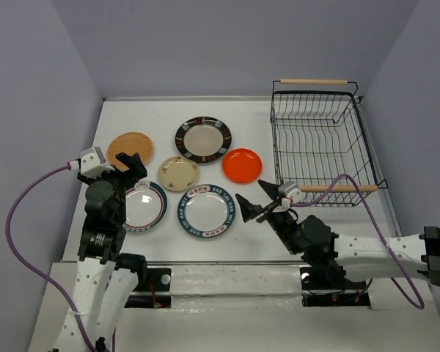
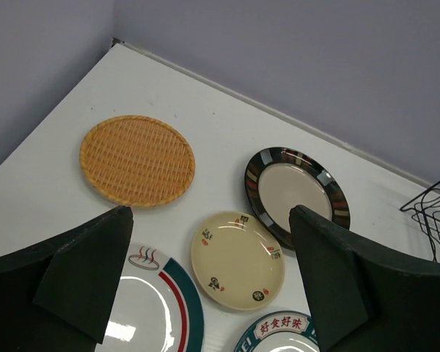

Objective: Load the plates into the dish rack

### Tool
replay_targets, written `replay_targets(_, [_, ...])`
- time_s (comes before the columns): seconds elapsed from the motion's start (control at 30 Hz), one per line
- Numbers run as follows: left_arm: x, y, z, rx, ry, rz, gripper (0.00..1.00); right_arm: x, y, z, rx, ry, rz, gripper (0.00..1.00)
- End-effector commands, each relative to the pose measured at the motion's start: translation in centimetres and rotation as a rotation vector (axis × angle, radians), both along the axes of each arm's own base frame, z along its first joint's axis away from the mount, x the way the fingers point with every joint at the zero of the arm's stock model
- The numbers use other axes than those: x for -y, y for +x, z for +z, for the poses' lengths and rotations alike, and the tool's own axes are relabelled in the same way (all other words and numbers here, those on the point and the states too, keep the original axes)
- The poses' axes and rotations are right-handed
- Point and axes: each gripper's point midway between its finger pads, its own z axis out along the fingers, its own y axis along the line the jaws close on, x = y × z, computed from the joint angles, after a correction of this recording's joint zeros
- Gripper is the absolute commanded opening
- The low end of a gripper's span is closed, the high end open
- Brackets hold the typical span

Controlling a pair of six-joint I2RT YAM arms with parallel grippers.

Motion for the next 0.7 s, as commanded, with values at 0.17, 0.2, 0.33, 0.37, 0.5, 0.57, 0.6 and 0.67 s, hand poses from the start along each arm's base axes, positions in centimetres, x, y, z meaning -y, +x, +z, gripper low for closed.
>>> replay_targets(0.17, [1.2,2.3,1.9,0.031,-0.157,-0.015,0.99,-0.8,0.1,1.4,-0.021,0.058,-0.001,0.83])
replay_targets(0.2, [1.1,2.5,1.9,0.034,-0.167,-0.007,0.99,-0.9,0.1,1.2,-0.022,0.054,0.001,0.83])
replay_targets(0.33, [-0.6,4.5,-0.4,-0.043,-0.229,0.126,0.99,-0.9,0.2,0.8,-0.029,0.048,-0.007,0.82])
replay_targets(0.37, [-0.7,5.0,-1.0,-0.065,-0.246,0.129,0.99,-0.8,0.3,0.7,-0.03,0.042,-0.019,0.81])
replay_targets(0.5, [-2.7,7.5,-3.2,-0.085,-0.376,0.158,0.99,-1.0,0.9,0.0,-0.038,0.007,-0.058,0.8])
replay_targets(0.57, [-4.6,8.2,-4.6,-0.082,-0.446,0.209,0.96,-1.1,0.9,-0.1,-0.04,0.003,-0.056,0.8])
replay_targets(0.6, [-5.2,8.3,-5.4,-0.095,-0.464,0.232,0.95,-1.2,0.9,-0.2,-0.045,0.005,-0.054,0.8])
replay_targets(0.67, [-7.3,8.6,-7.9,-0.141,-0.484,0.309,0.95,-1.2,0.8,-0.3,-0.055,0.016,-0.049,0.8])
